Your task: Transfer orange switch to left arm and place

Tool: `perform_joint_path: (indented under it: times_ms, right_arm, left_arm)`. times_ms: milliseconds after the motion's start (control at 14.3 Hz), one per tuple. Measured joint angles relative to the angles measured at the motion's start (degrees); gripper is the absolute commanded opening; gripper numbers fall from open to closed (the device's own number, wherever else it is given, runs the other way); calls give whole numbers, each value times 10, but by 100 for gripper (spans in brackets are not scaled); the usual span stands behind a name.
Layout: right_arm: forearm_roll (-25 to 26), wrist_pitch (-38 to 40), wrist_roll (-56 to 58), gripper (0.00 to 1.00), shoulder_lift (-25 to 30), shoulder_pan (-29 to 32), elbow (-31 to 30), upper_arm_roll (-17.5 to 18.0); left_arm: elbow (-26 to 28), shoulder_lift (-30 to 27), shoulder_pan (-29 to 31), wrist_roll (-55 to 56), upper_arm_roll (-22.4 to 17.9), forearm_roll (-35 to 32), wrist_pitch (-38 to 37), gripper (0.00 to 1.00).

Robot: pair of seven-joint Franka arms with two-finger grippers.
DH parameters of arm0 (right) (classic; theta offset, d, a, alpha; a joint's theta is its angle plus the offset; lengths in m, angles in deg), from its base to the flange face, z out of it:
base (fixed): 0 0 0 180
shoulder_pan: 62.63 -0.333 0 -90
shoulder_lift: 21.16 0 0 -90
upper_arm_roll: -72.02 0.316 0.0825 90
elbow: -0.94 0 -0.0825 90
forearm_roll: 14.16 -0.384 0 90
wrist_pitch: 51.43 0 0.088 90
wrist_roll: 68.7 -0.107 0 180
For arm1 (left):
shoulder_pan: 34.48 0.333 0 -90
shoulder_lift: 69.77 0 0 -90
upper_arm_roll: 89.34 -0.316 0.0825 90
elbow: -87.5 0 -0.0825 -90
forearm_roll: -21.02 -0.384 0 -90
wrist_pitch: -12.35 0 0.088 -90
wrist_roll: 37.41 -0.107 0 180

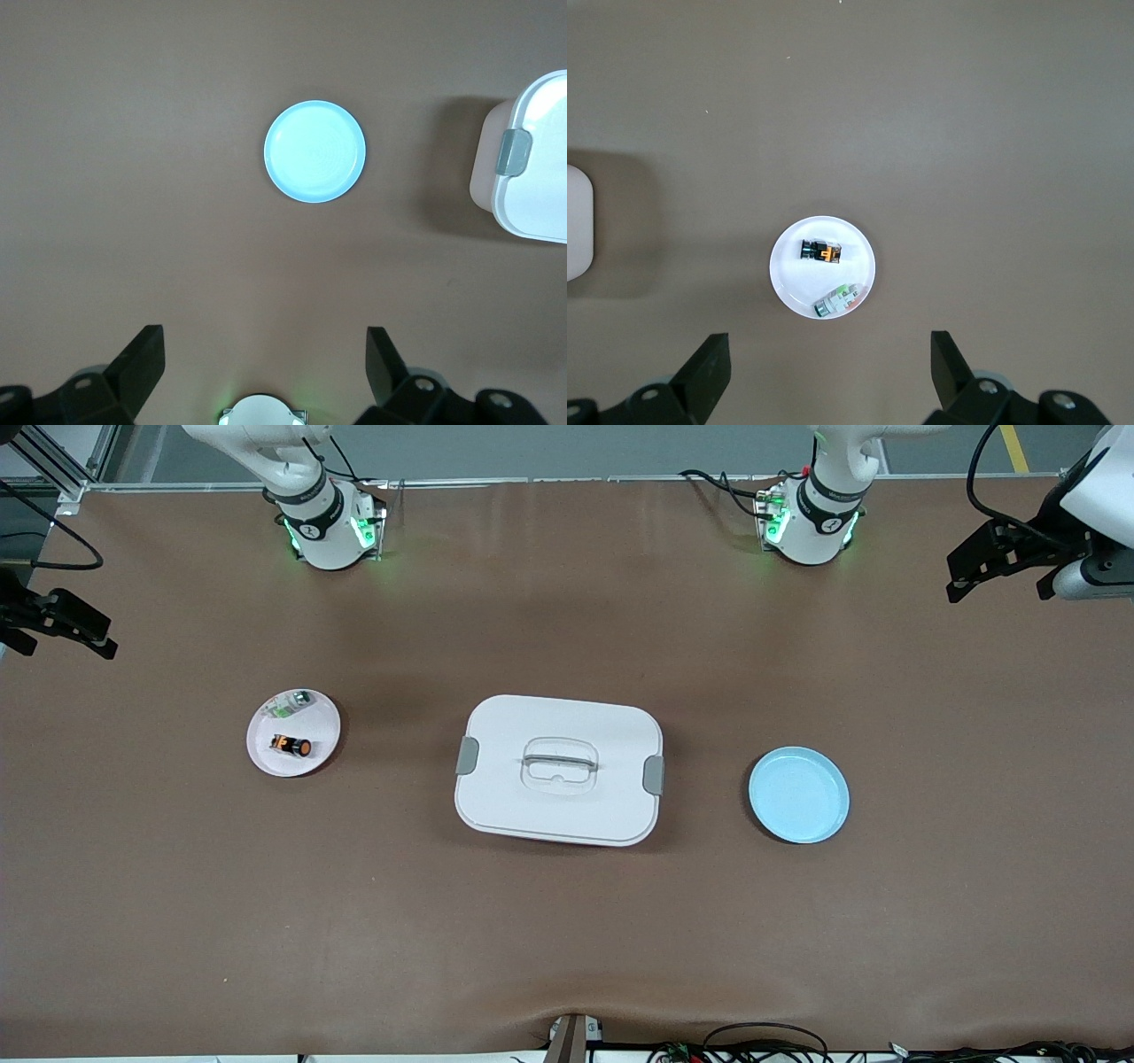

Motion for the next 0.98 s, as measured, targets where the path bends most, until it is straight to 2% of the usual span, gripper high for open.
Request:
perform_joint_path:
  times_ms: [558,977]
  right_arm:
    - [0,0,0,100,-1,0,3,-1]
    - [1,0,0,100,-31,1,3,-4]
  left_arm:
    - [0,0,1,0,0,0,0,100]
    - [7,6,0,0,0,0,-1,100]
